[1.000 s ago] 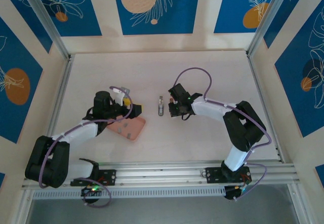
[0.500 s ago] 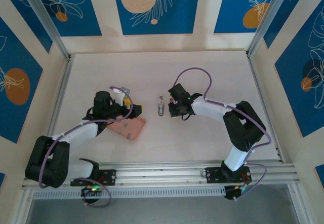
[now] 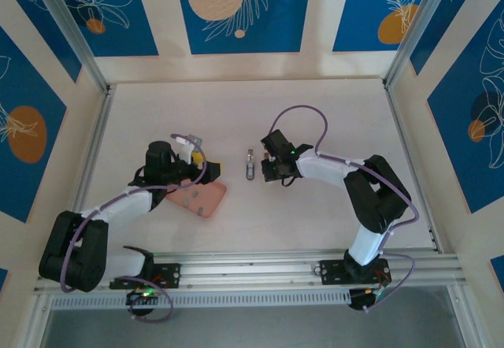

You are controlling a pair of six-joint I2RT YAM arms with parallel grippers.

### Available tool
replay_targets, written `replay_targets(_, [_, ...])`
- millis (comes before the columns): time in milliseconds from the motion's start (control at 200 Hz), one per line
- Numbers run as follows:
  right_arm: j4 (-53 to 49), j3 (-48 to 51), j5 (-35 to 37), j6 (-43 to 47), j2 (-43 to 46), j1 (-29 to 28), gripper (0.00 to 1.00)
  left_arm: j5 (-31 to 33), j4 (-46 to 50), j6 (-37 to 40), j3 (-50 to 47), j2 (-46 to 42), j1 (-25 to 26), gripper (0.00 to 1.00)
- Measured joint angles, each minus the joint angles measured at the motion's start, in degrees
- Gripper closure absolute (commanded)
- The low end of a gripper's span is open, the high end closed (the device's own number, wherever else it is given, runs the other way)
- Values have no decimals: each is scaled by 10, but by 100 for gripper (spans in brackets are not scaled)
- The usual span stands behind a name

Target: Load the staples into the stapler

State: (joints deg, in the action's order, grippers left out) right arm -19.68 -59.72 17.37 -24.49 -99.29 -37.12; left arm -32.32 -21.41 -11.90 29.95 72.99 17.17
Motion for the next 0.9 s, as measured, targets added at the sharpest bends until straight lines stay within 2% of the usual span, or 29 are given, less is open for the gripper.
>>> replay_targets(365, [2, -1, 0, 0, -4, 0, 87, 0, 0, 0, 1, 0, 0, 12])
replay_targets(895, [2, 0, -7, 0, -4, 0, 75, 0, 0, 0, 1, 0, 0, 12])
